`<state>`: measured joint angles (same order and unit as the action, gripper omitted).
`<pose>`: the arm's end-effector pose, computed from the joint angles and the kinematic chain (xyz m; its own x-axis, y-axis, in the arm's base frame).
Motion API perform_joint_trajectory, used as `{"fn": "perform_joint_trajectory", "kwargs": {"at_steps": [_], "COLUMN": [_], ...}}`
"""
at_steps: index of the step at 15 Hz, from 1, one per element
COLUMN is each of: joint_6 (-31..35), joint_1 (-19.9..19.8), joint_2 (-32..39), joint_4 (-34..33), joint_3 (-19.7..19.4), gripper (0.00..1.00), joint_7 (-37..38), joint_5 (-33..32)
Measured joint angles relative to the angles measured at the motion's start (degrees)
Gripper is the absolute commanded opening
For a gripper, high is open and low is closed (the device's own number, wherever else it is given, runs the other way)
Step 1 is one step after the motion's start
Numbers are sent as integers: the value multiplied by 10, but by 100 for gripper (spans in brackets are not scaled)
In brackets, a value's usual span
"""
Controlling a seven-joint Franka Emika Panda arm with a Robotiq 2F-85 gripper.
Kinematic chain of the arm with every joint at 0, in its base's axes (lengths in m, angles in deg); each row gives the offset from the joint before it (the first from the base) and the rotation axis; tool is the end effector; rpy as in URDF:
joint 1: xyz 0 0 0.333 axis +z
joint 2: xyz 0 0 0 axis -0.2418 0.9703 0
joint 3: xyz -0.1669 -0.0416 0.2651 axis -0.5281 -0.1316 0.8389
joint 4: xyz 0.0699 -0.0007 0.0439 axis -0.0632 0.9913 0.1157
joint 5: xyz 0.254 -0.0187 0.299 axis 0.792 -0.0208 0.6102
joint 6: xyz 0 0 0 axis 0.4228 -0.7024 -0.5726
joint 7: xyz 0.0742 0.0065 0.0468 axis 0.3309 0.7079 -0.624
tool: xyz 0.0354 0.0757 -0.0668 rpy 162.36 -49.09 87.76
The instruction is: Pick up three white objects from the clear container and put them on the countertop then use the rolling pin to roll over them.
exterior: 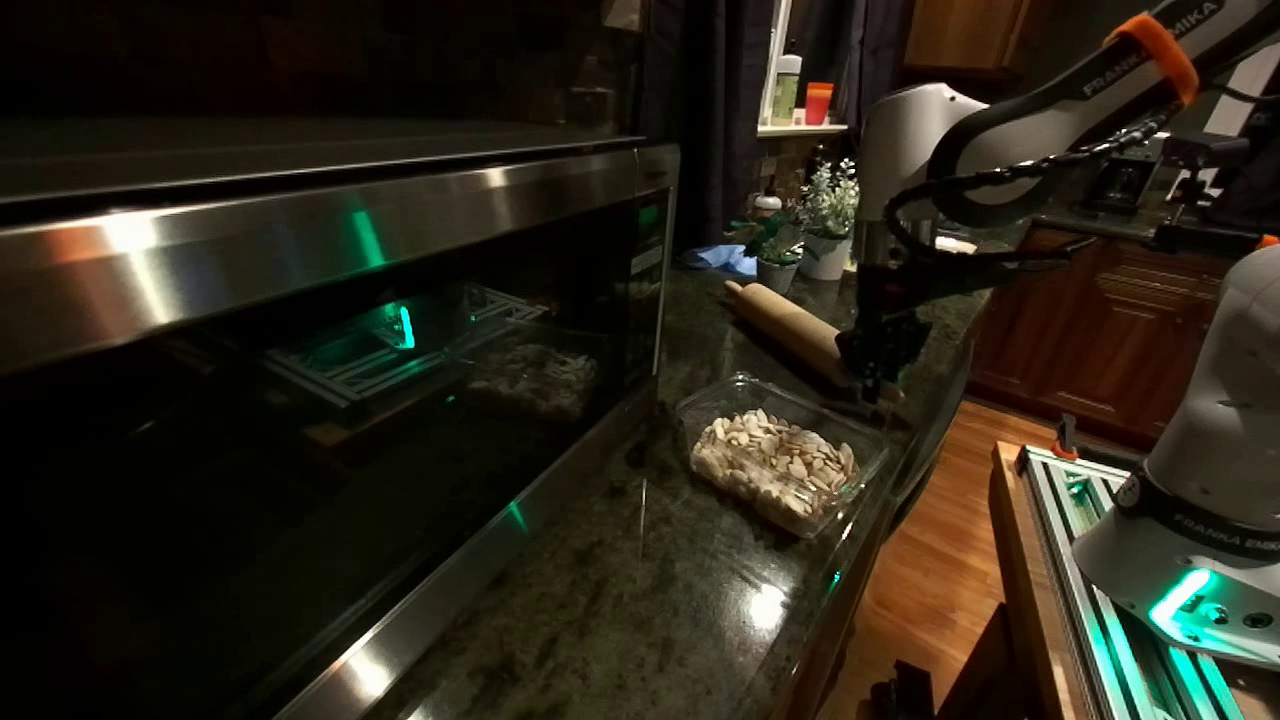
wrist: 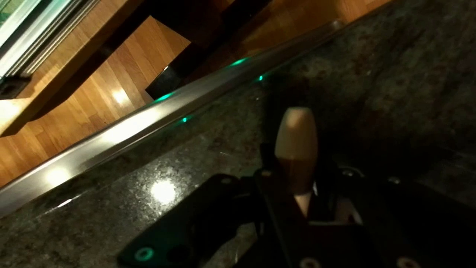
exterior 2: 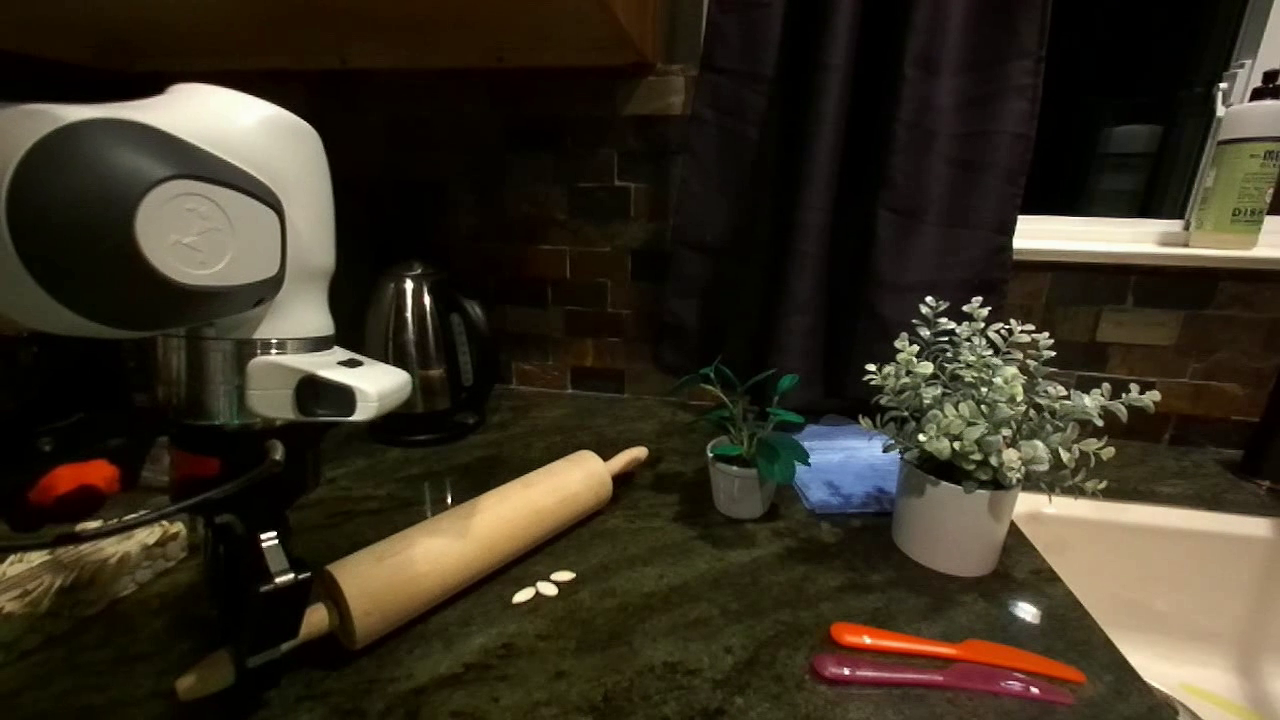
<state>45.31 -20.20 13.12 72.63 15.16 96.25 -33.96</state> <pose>0.3599 -0.0202 0.3121 0.7459 -0.6478 -0.1548 -0.6457 -0.7603 0.0705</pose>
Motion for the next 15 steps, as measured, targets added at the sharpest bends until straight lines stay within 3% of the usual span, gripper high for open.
{"fn": "perform_joint_trajectory", "kwargs": {"at_steps": [9,15], "joint_6": [0,5], "joint_1": [-24,-25], "joint_2": [2,6], "joint_4": [0,0], "joint_3": [-23,-44], "gripper": [7,7], "joint_7": [8,8], "joint_5": [5,55]}}
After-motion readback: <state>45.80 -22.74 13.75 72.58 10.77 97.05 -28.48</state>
